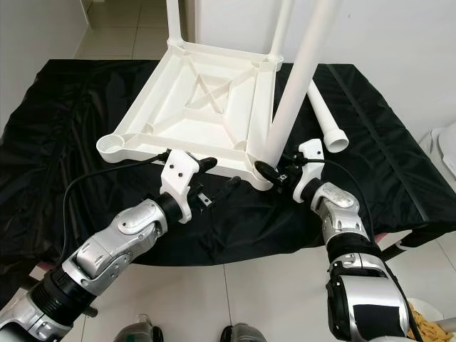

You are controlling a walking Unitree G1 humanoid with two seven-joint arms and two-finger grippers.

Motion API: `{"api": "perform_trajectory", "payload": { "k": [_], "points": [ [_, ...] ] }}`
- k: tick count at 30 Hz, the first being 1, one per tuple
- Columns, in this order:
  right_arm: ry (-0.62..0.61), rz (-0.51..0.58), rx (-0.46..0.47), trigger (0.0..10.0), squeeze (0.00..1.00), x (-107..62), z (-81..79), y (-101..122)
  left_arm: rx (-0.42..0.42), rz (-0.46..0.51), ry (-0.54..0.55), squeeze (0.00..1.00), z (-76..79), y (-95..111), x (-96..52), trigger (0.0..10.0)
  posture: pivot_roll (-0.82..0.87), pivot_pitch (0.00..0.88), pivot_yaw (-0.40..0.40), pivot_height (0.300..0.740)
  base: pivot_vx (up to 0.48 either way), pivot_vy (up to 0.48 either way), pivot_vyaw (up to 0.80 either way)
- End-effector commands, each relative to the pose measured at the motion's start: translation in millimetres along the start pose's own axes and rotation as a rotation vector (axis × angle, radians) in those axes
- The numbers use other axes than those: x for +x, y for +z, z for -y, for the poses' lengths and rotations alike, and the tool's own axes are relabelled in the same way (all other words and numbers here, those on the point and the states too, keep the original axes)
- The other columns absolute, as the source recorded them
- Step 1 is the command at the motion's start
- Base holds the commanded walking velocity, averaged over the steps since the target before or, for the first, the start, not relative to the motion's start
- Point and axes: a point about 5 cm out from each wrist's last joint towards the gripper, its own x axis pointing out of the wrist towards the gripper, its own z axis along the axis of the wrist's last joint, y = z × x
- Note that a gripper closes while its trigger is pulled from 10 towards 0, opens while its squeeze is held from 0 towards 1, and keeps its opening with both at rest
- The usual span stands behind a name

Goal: Building children table

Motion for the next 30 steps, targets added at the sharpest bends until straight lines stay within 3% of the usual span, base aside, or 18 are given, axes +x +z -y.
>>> {"api": "perform_trajectory", "payload": {
  "k": [1, 4, 5, 12, 19, 30],
  "points": [
    [0.036, -0.028, 0.026, 0.0, 0.0, -0.6, -4.9, -8.9, 0.007, -0.005, -0.252, 0.0, 12.2, -0.5, -1.8, 10.0, 0.02, 0.047, -0.028, 0.74, 0.0, 0.0, 0.0],
    [0.024, -0.023, 0.022, 0.0, 0.0, -1.3, -6.1, -10.0, 0.006, -0.005, -0.252, 0.0, 12.4, -0.5, -2.0, 10.0, 0.02, 0.048, -0.029, 0.74, 0.0, 0.0, 0.0],
    [0.01, -0.022, 0.025, 10.0, 0.0, -0.9, -7.0, -10.7, 0.005, -0.004, -0.252, 0.0, 12.5, -0.5, -2.0, 10.0, 0.02, 0.05, -0.031, 0.74, 0.0, 0.0, 0.0],
    [-0.062, 0.0, 0.08, 10.0, 0.0, 5.5, -17.2, -15.5, 0.0, -0.006, -0.257, 0.0, 14.2, -1.4, -1.7, 10.0, 0.01, 0.054, -0.029, 0.74, 0.0, 0.0, 0.0],
    [-0.127, 0.034, 0.07, 10.0, 0.0, 11.2, -26.7, -14.5, -0.002, -0.006, -0.266, 0.0, 16.3, -1.7, -1.0, 10.0, 0.01, 0.054, -0.03, 0.74, 0.0, 0.0, 0.0],
    [-0.43, 0.018, 0.142, 10.0, 0.0, 10.2, -36.5, -29.5, -0.01, -0.008, -0.27, 0.0, 18.9, -3.4, -2.2, 10.0, 0.01, 0.048, -0.04, 0.74, 0.0, 0.0, 0.0]
  ]
}}
